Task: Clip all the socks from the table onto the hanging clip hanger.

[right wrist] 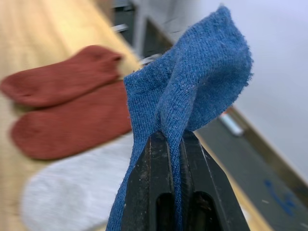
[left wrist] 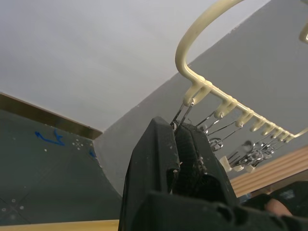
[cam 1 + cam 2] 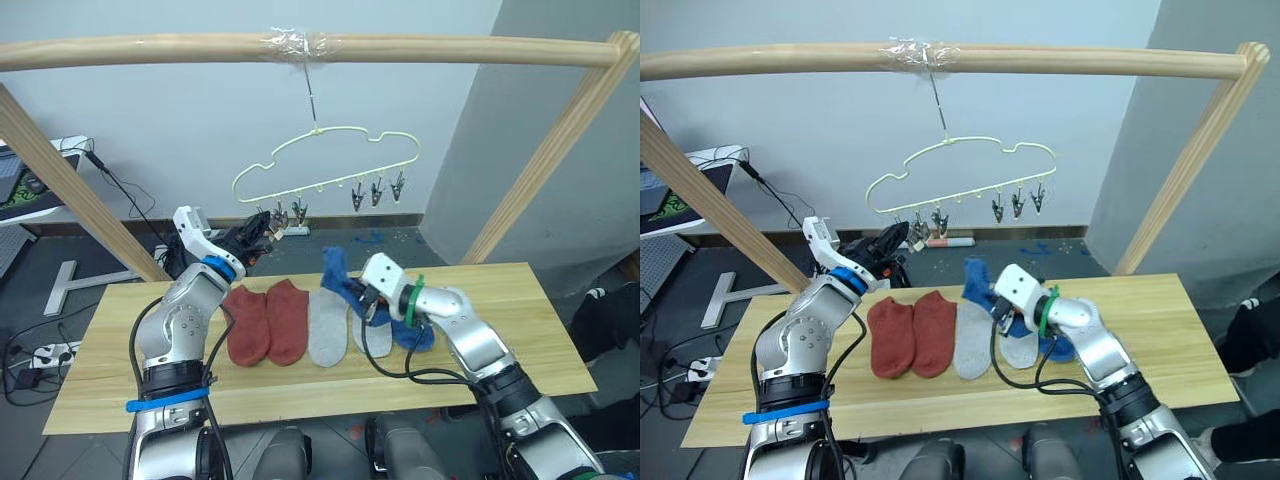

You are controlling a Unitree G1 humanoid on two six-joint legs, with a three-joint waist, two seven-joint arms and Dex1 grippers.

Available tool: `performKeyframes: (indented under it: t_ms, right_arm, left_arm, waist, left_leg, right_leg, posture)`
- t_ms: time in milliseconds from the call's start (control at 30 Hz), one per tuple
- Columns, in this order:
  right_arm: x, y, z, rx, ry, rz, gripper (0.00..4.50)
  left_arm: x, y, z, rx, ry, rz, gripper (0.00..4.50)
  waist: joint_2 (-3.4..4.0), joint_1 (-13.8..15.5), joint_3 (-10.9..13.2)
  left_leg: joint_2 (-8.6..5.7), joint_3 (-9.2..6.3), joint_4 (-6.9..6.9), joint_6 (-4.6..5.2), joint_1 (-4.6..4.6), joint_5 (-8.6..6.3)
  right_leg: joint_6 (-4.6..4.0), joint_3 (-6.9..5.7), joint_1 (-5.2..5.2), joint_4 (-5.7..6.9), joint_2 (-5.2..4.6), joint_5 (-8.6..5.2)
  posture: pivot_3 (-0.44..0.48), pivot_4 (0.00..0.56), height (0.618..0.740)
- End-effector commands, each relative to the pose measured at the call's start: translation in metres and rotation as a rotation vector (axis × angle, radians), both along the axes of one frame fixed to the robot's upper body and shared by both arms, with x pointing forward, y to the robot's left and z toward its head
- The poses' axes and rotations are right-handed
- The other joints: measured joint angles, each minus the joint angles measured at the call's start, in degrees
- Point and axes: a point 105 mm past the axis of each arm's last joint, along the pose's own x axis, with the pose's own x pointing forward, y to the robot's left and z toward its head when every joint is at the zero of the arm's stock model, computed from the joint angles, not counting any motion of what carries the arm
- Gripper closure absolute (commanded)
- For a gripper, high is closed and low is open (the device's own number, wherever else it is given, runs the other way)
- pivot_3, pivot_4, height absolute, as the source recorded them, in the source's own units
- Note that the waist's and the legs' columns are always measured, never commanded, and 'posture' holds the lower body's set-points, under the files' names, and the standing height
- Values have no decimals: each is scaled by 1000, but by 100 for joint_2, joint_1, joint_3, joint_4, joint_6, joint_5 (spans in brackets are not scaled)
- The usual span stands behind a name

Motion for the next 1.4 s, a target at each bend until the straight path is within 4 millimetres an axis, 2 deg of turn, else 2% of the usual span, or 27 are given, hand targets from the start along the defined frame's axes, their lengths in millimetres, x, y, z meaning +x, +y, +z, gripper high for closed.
performKeyframes:
  t_ms: [33, 133, 267, 500, 700, 1367, 1400]
  right_arm:
    - [2, 17, 10, 22, -8, 54, 4442]
    - [3, 22, 11, 24, -6, 73, 4442]
    - [5, 45, 26, 75, -12, 119, 4442]
    - [4, 67, 37, 110, -23, 156, 4442]
    - [6, 73, 39, 123, -27, 153, 4442]
    - [23, 70, 50, 154, -67, 92, 4442]
    - [23, 70, 50, 156, -67, 92, 4500]
  left_arm:
    - [-4, 5, 2, -3, 7, 16, 4500]
    - [-5, 5, 3, -19, 5, 20, 4500]
    - [-8, 2, 3, -7, 6, 8, 4500]
    - [-10, 0, 3, -5, 8, -1, 4500]
    - [-10, -1, 4, -7, 7, -2, 4500]
    - [-13, -6, 6, -11, 2, -38, 4500]
    - [-14, -6, 6, -10, -2, -35, 3818]
  waist:
    - [0, 8, 0]
    - [0, 26, 0]
    - [0, 20, 0]
    - [1, 33, 0]
    - [1, 34, 1]
    - [2, 33, 1]
    - [2, 33, 1]
  left_leg:
    - [0, 1, 0, -1, 0, -1]
    - [1, -3, -1, -3, -1, -1]
    - [2, -4, -1, -6, -2, -3]
    - [4, -5, -4, -10, -7, -4]
    - [2, -4, -4, -12, -9, -6]
    - [4, -3, -6, -13, -12, -8]
    - [4, -3, -6, -13, -12, -8]
  right_leg:
    - [0, 0, 0, 0, 0, 0]
    - [-1, 0, -2, 0, 0, 0]
    - [-1, 1, -4, 0, 0, 0]
    - [-3, 1, -13, 4, 0, 1]
    - [-4, 2, -15, 3, -1, 1]
    - [-6, 2, -19, 3, 0, 2]
    - [-9, 2, -20, 3, 0, 4]
  posture:
    - [16, 182, 740]
    - [35, 182, 740]
    - [42, 182, 740]
    - [48, 182, 740]
    - [48, 182, 740]
    - [48, 184, 740]
    - [48, 184, 740]
